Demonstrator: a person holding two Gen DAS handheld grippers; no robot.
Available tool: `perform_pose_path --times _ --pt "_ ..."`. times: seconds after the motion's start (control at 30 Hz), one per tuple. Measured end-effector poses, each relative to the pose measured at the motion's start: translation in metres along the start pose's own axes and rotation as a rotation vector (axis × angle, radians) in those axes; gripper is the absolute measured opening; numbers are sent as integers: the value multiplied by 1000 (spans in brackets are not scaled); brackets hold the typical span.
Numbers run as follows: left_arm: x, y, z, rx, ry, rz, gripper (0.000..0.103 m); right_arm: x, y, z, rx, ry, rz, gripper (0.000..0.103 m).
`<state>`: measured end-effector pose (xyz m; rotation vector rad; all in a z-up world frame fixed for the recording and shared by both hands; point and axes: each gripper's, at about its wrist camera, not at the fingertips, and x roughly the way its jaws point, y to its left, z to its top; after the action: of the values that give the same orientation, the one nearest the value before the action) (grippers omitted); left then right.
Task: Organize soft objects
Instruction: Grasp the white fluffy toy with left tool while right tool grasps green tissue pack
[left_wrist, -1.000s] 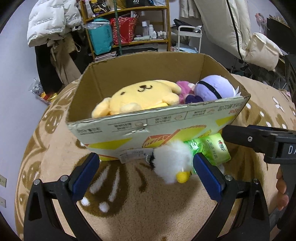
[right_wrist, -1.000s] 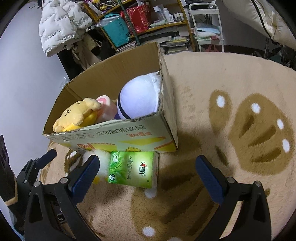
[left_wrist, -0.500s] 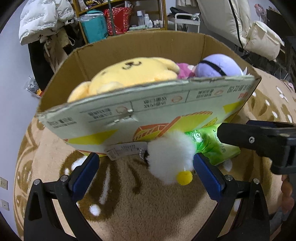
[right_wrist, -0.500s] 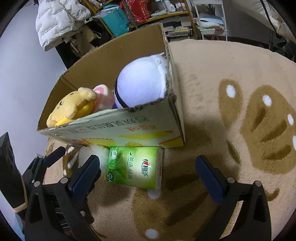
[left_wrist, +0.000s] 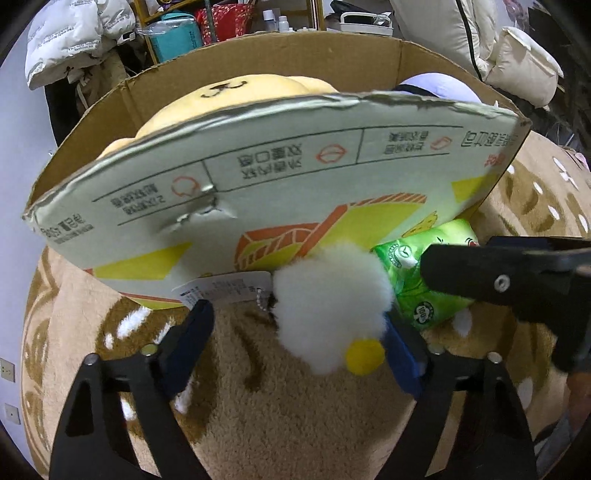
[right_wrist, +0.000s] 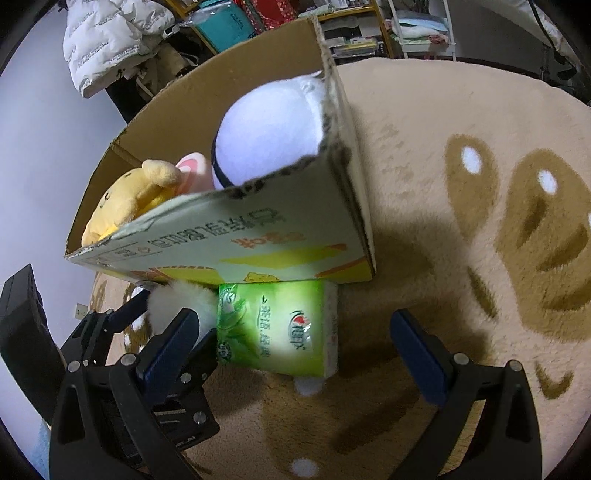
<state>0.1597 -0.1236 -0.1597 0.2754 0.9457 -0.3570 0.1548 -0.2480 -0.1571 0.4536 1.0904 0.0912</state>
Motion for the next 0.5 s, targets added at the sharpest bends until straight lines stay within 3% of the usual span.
perform_pose_path --times 0.07,0.23,0.3,0.5 --pt "0 -1 -1 2 -12 17 78 3 2 -1 -4 7 0 103" --pt "1 -2 -5 3 -18 -3 62 13 6 -3 -13 20 -12 103" --pt "1 -3 -7 14 -20 -1 49 14 5 -2 -13 19 -11 103" --pt "-3 1 -11 -9 -28 1 40 19 7 -3 -25 24 -28 103"
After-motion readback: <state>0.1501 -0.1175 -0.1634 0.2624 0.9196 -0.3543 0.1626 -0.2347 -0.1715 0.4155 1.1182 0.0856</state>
